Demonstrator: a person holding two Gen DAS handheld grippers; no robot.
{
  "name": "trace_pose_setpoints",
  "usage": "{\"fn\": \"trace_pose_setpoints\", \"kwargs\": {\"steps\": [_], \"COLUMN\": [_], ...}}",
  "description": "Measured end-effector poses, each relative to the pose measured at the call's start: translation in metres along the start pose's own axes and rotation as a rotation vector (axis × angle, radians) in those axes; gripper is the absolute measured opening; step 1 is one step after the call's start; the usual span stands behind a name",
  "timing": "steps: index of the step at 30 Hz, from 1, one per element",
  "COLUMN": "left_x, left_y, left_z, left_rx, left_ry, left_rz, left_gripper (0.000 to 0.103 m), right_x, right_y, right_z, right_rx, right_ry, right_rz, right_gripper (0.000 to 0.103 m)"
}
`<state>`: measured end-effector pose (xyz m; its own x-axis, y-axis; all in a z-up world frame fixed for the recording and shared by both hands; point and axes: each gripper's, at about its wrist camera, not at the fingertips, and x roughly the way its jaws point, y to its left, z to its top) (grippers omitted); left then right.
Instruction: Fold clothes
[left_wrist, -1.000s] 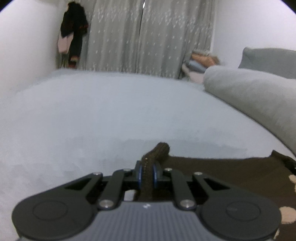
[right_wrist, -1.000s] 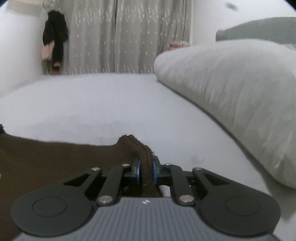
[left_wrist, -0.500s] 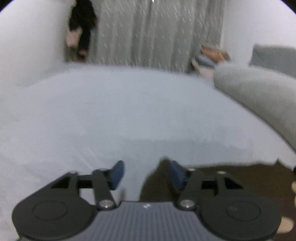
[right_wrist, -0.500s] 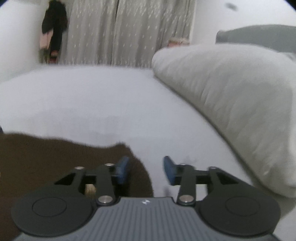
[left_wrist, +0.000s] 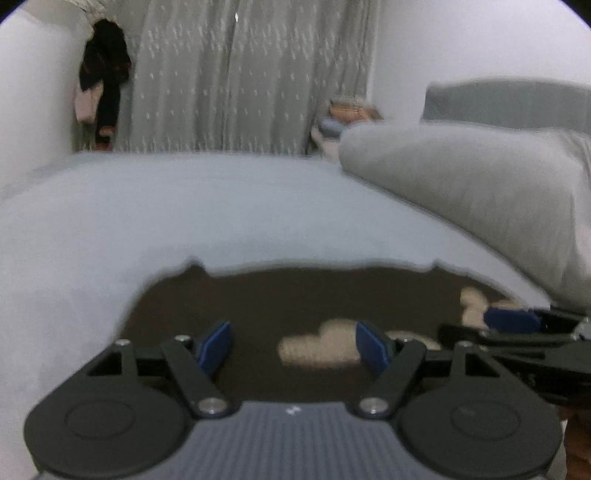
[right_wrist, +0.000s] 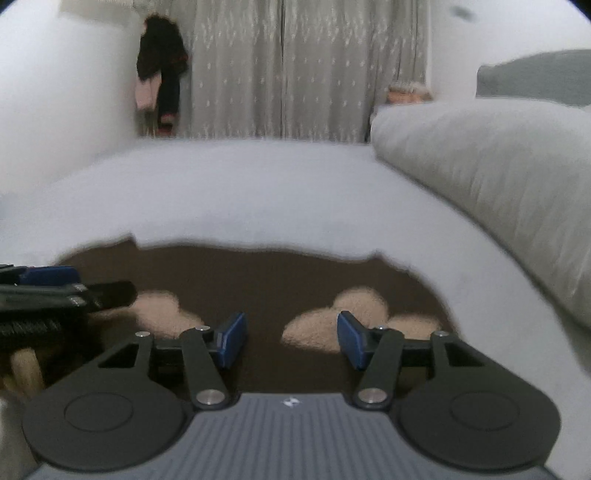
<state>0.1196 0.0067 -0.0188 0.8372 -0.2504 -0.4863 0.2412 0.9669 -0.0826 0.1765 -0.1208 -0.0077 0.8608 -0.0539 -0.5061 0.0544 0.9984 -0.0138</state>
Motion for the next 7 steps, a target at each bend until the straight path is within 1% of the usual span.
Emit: {"fn": "trace_pose_setpoints", "kwargs": {"steps": [3, 7], "left_x": [0.009, 0.016], "left_y": [0.000, -0.003], "left_z": [-0.015, -0.019], "left_rx": [0.025, 0.054], "left_ry": [-0.005, 0.001], "left_rz": [0.003, 0.031], "left_gripper": [0.076, 0.077], "right_x": [0.011, 0.021], "right_y": [-0.002, 0.001], "right_z": [-0.016, -0.026], "right_rx": [0.029, 0.008], "right_ry": [0.005, -0.015], "right_rz": [-0.002, -0.022], "right_gripper": [0.062, 0.063]}}
